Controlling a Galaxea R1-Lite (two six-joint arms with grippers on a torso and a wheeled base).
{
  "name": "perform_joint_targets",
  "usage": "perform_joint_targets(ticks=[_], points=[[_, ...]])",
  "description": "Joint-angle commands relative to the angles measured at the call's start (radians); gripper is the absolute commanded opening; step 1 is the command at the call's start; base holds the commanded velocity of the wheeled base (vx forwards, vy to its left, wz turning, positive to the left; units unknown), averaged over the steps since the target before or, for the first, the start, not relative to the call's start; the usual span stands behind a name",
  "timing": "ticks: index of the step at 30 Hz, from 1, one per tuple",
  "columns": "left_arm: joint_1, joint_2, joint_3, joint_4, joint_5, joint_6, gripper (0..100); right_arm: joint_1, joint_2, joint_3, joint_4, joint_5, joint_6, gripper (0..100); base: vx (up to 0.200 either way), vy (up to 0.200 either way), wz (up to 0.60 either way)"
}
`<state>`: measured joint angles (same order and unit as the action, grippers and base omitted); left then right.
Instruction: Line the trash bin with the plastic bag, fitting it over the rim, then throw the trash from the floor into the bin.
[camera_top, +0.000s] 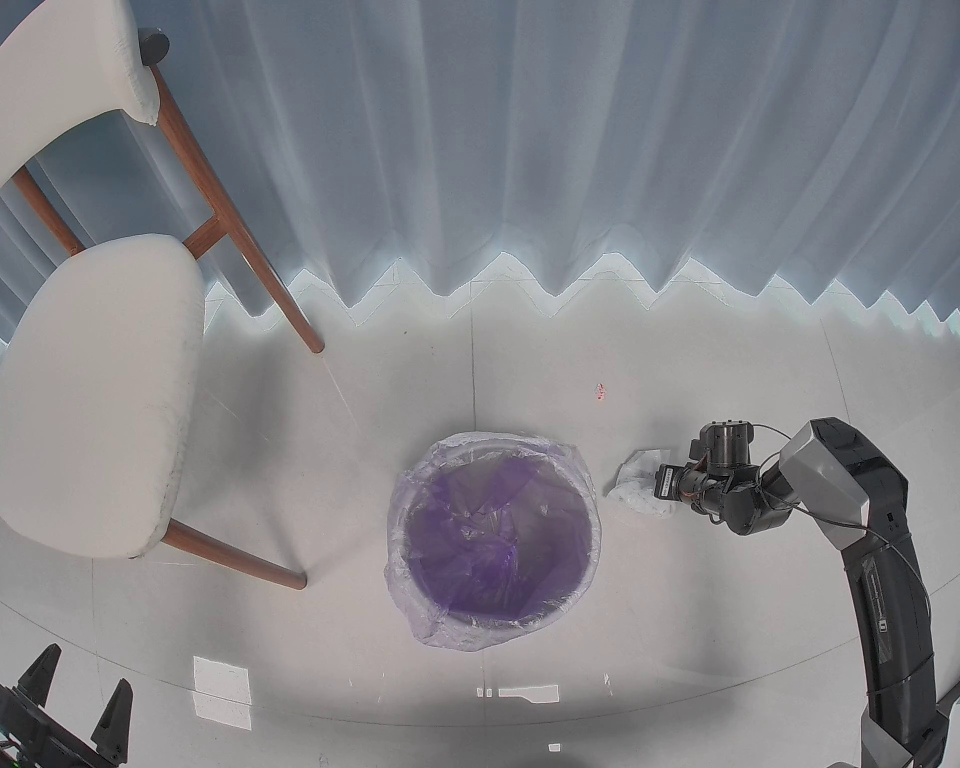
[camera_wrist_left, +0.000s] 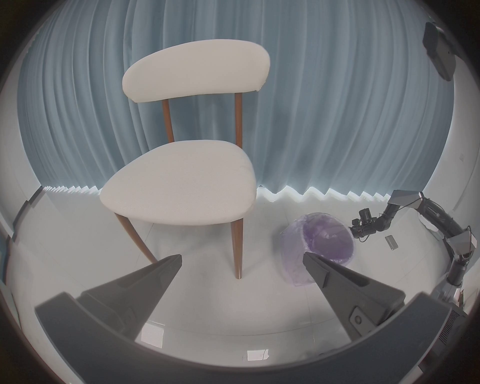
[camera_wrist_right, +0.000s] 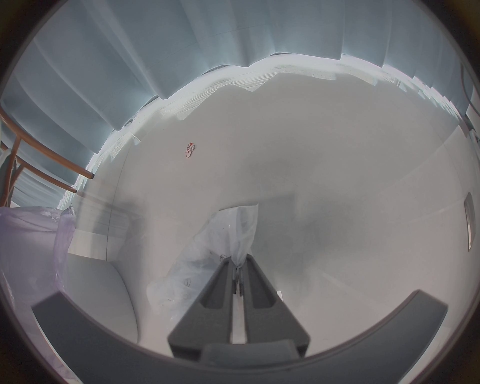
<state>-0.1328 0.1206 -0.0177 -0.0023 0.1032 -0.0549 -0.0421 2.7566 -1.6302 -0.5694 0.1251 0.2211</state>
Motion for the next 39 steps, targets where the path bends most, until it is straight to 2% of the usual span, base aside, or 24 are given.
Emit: perform_joint_targets(ticks=[1,8,16,19,21,27,30,32,33,34,39], points=[[-0.002,-0.027,0.018,0.005,-0.003,0.001,100,0.001,-0.011,0.01,-0.007,-0.004,0.0,0,0.0,0.0,0.0],[-0.002,-0.027,0.018,0.002,-0.025,0.027,100,-0.008,-0.164,0.194,-0.066,-0.002,0.009,0,0.0,0.0,0.0],[-0.002,-0.027,0.018,0.002,-0.048,0.038,100,-0.027,-0.399,0.621,-0.322,-0.002,0.009,0,0.0,0.0,0.0],[-0.004,-0.027,0.018,0.004,-0.086,0.066,100,-0.027,-0.472,0.773,-0.431,-0.002,0.009,0,0.0,0.0,0.0],[-0.004,-0.027,0.018,0.01,-0.114,0.079,100,-0.032,-0.545,0.906,-0.555,-0.004,0.007,0,0.0,0.0,0.0],[-0.002,-0.027,0.018,0.001,-0.109,0.072,100,-0.061,-0.696,1.109,-0.707,-0.004,0.007,0,0.0,0.0,0.0],[-0.002,-0.027,0.018,-0.001,-0.091,0.063,100,-0.087,-0.735,1.173,-0.758,-0.004,0.006,0,0.0,0.0,0.0],[-0.002,-0.027,0.018,-0.002,-0.003,0.03,100,-0.102,-0.795,1.273,-0.823,-0.004,0.0,0,0.0,0.0,0.0],[-0.002,-0.027,0.018,-0.002,0.012,0.026,100,-0.102,-0.801,1.28,-0.828,-0.004,0.0,0,0.0,0.0,0.0],[-0.002,-0.027,0.018,-0.002,0.078,0.012,100,-0.102,-0.845,1.32,-0.843,-0.004,0.0,0,0.0,0.0,0.0],[-0.002,-0.029,0.018,-0.002,0.144,0.017,100,-0.101,-0.968,1.385,-0.843,-0.001,0.0,0,0.0,0.0,0.0]])
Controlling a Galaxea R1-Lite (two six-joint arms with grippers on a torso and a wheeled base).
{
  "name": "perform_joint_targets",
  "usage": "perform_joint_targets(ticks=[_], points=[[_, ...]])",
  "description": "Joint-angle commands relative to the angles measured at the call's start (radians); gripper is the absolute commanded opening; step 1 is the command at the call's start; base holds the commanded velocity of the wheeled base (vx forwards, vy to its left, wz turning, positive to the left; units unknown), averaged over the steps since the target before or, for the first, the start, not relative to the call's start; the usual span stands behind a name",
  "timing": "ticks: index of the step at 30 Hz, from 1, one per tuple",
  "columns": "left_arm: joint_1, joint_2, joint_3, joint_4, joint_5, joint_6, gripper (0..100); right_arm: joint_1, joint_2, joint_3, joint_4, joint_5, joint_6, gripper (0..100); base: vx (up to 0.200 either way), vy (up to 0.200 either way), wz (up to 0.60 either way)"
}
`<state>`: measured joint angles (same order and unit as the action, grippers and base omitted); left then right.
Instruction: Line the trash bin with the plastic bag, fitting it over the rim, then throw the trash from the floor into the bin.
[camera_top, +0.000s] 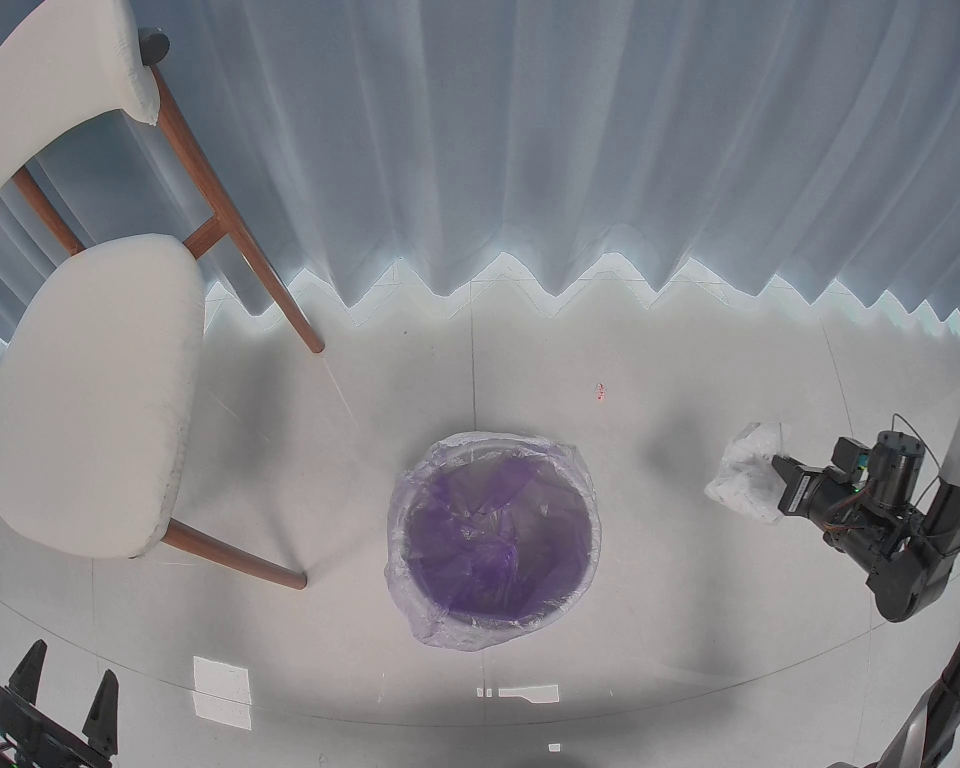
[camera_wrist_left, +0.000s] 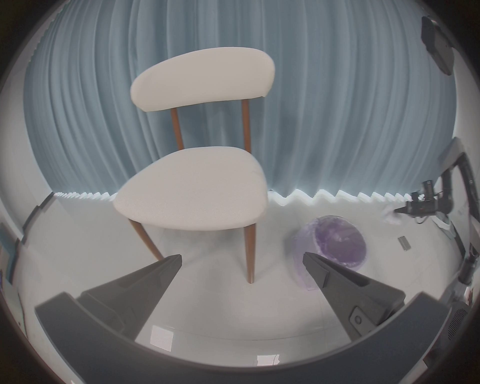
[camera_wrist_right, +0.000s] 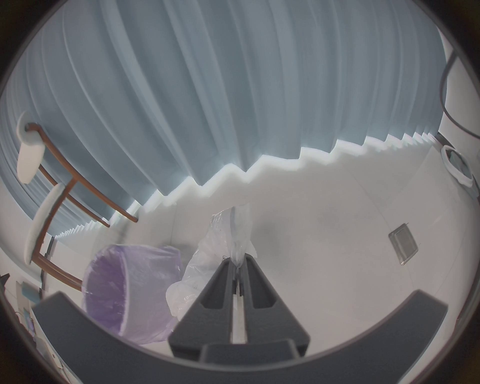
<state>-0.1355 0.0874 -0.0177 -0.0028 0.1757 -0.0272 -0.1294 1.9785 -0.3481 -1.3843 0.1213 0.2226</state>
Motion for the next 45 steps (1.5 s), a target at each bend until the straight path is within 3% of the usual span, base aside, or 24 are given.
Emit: perform_joint_targets(ticks=[1,6,11,13,19,21,22,26,30,32,35,37,41,45], points=[[0.001,0.006,0.018,-0.002,0.1,-0.01,100,-0.013,-0.257,0.144,-0.025,0.008,0.0,0,0.0,0.0,0.0],[0.001,0.006,0.018,-0.002,0.087,-0.013,100,-0.012,-0.402,0.239,-0.021,0.024,0.0,0,0.0,0.0,0.0],[0.001,0.006,0.018,0.004,-0.107,-0.023,100,0.008,-0.567,0.348,0.005,0.024,-0.005,0,0.0,0.0,0.0],[0.001,0.006,0.018,0.006,-0.136,-0.03,100,0.014,-0.63,0.348,0.053,0.02,-0.002,0,0.0,0.0,0.0],[0.025,0.003,0.018,0.001,-0.067,-0.076,100,0.022,-0.892,0.347,0.333,0.023,-0.025,0,0.0,0.0,0.0],[0.094,-0.002,0.018,0.003,-0.05,-0.086,100,0.027,-0.949,0.342,0.389,0.023,-0.038,0,0.0,0.0,0.0],[0.182,-0.026,0.018,0.004,-0.051,-0.085,100,0.025,-0.995,0.339,0.439,0.023,-0.042,0,0.0,0.0,0.0],[0.139,-0.078,0.018,0.001,-0.044,-0.08,100,0.027,-1.086,0.322,0.544,0.023,-0.045,0,0.0,0.0,0.0],[0.137,-0.087,0.018,0.006,-0.067,-0.072,100,0.025,-1.129,0.317,0.607,0.023,-0.045,0,0.0,0.0,0.0],[0.137,-0.087,0.018,0.01,-0.154,-0.033,100,0.027,-1.162,0.331,0.665,0.026,-0.066,0,0.0,0.0,0.0],[0.136,-0.087,0.018,0.012,-0.196,-0.005,100,0.03,-1.178,0.33,0.715,0.046,-0.098,0,0.0,0.0,0.0],[0.136,-0.087,0.018,0.035,-0.248,0.058,100,0.034,-1.182,0.322,0.76,0.113,-0.126,0,0.0,0.0,0.0],[0.136,-0.087,0.015,0.06,-0.262,0.067,100,0.056,-1.144,0.299,0.794,0.17,-0.173,0,0.0,0.0,0.0],[0.137,-0.087,0.018,0.044,-0.254,0.044,100,0.131,-1.06,0.281,0.794,0.172,-0.212,0,0.0,0.0,0.0]])
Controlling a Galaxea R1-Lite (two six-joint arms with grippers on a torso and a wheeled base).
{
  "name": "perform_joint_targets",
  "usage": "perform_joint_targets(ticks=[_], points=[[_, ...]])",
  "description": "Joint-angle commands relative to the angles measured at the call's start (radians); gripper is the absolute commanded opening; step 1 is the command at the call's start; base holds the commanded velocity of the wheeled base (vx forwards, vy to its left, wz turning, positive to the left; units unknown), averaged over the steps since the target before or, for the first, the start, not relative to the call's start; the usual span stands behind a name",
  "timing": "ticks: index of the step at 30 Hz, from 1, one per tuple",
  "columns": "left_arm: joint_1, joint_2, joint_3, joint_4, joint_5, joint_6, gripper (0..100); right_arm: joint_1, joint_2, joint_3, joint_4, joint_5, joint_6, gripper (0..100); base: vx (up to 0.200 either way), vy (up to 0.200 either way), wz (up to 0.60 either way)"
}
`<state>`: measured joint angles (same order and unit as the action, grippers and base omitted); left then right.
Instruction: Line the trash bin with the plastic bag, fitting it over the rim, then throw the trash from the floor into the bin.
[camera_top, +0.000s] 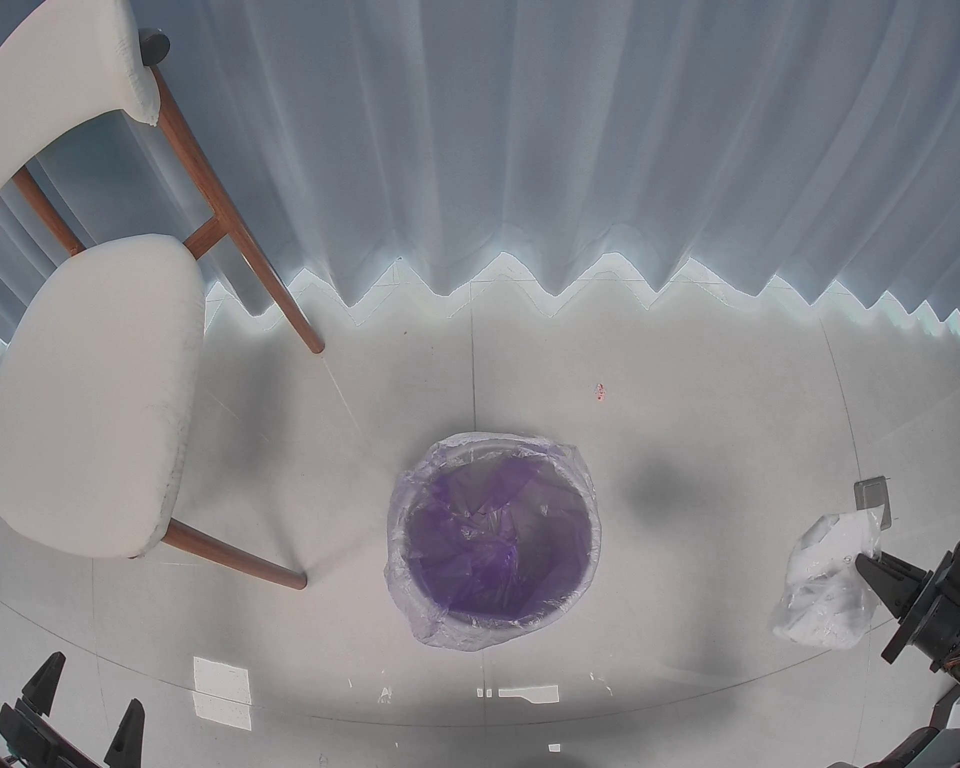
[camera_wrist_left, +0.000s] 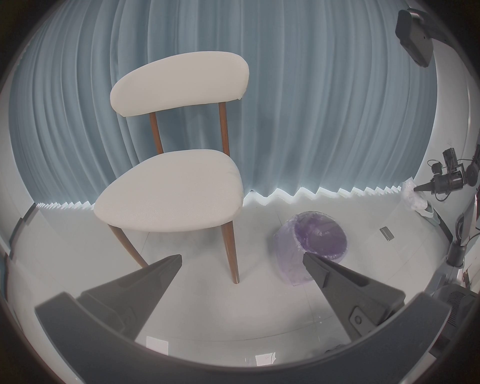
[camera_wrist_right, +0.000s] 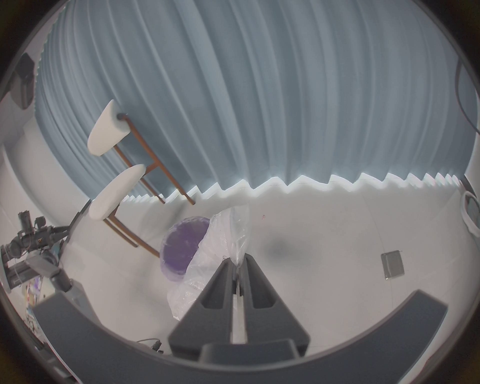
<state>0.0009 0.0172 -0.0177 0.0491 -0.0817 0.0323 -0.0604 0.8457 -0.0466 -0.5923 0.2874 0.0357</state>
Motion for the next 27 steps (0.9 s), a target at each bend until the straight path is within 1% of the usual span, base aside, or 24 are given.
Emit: perform_joint_targets(ticks=[1,5,7,10,11,13,14,15,18,19,21,22,23,24,26,27], points=[[0.001,-0.017,0.018,-0.009,0.011,-0.022,100,0.082,0.09,-0.024,0.0,0.006,-0.037,0,0.0,0.0,0.0],[-0.001,-0.017,0.018,-0.009,0.013,-0.022,100,0.125,0.15,-0.041,0.0,0.007,-0.093,0,0.0,0.0,0.0],[0.001,-0.017,0.018,-0.009,0.014,-0.023,100,0.183,0.191,-0.039,-0.015,0.027,-0.128,0,0.0,0.0,0.0],[0.001,-0.017,0.018,-0.009,0.014,-0.023,100,0.257,0.223,-0.035,-0.026,0.064,-0.137,0,0.0,0.0,0.0],[-0.001,-0.017,0.018,-0.009,0.014,-0.023,100,0.277,0.242,-0.036,-0.027,0.065,-0.146,0,0.0,0.0,0.0],[0.001,-0.017,0.018,-0.009,0.014,-0.023,100,0.28,0.243,-0.036,-0.027,0.065,-0.148,0,0.0,0.0,0.0],[0.001,-0.017,0.018,-0.009,0.014,-0.023,100,0.318,0.286,-0.041,-0.027,0.079,-0.194,0,0.0,0.0,0.0],[0.001,-0.017,0.018,-0.009,0.014,-0.023,100,0.318,0.286,-0.041,-0.027,0.079,-0.194,0,0.0,0.0,0.0],[0.001,-0.017,0.018,-0.009,0.014,-0.023,100,0.324,0.32,-0.035,-0.024,0.142,-0.275,0,0.0,0.0,0.0],[0.001,-0.017,0.018,-0.009,0.014,-0.023,100,0.324,0.32,-0.035,-0.024,0.142,-0.275,0,0.0,0.0,0.0],[-0.001,-0.017,0.018,-0.009,0.014,-0.022,100,0.324,0.34,-0.026,-0.015,0.202,-0.323,0,0.0,0.0,0.0],[0.001,-0.017,0.018,-0.009,0.014,-0.022,100,0.324,0.343,-0.022,-0.015,0.21,-0.326,0,0.0,0.0,0.0],[0.001,-0.017,0.018,-0.009,0.014,-0.022,100,0.326,0.354,-0.013,-0.015,0.231,-0.341,0,0.0,0.0,0.0],[0.001,-0.017,0.018,-0.009,0.014,-0.022,100,0.326,0.354,-0.013,-0.015,0.231,-0.341,0,0.0,0.0,0.0],[0.001,-0.017,0.018,-0.009,0.014,-0.022,100,0.326,0.38,-0.007,-0.014,0.271,-0.361,0,0.0,0.0,0.0],[0.001,-0.017,0.018,-0.009,0.014,-0.022,100,0.326,0.381,-0.007,-0.014,0.274,-0.362,0,0.0,0.0,0.0]])
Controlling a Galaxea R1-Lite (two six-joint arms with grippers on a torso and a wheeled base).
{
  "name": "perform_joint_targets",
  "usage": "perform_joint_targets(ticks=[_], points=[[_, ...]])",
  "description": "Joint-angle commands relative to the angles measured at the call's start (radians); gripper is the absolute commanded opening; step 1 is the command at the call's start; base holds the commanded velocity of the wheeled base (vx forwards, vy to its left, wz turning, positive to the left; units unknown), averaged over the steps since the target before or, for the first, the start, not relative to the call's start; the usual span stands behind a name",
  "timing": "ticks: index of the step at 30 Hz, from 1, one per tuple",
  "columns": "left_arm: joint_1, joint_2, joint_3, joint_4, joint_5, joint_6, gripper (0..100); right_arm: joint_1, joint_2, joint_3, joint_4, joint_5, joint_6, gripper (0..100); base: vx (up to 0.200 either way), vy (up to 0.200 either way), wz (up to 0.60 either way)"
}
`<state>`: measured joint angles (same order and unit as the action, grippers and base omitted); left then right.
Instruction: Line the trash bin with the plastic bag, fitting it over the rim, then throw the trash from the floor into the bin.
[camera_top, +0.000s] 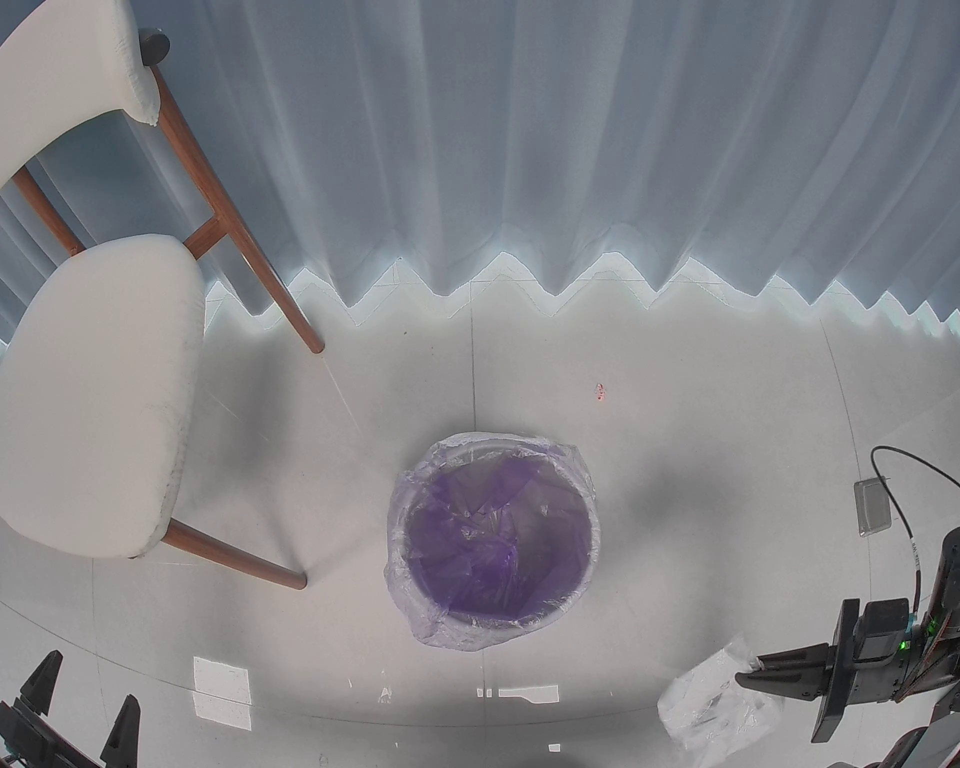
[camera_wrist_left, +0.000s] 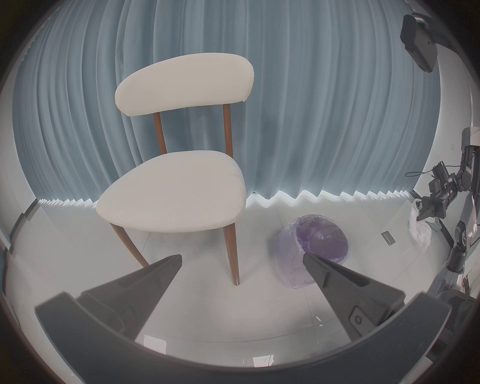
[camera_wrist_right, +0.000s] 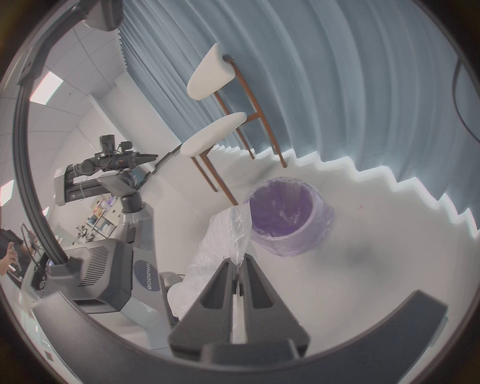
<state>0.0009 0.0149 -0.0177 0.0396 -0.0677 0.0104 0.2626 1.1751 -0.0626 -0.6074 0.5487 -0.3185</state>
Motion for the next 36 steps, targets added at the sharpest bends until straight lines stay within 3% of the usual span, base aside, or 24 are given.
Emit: perform_joint_targets(ticks=[1,12,36], points=[[0.001,-0.015,0.018,0.0,0.0,0.0,100,0.004,0.069,0.004,0.002,0.028,-0.011,0,0.0,0.0,0.0],[-0.001,-0.015,0.018,0.0,0.0,0.0,100,0.095,0.253,-0.149,-0.017,0.057,-0.002,0,0.0,0.0,0.0],[-0.001,-0.015,0.018,0.0,0.0,0.0,100,0.075,0.541,-0.375,-0.092,0.034,0.007,0,0.0,0.0,0.0]])
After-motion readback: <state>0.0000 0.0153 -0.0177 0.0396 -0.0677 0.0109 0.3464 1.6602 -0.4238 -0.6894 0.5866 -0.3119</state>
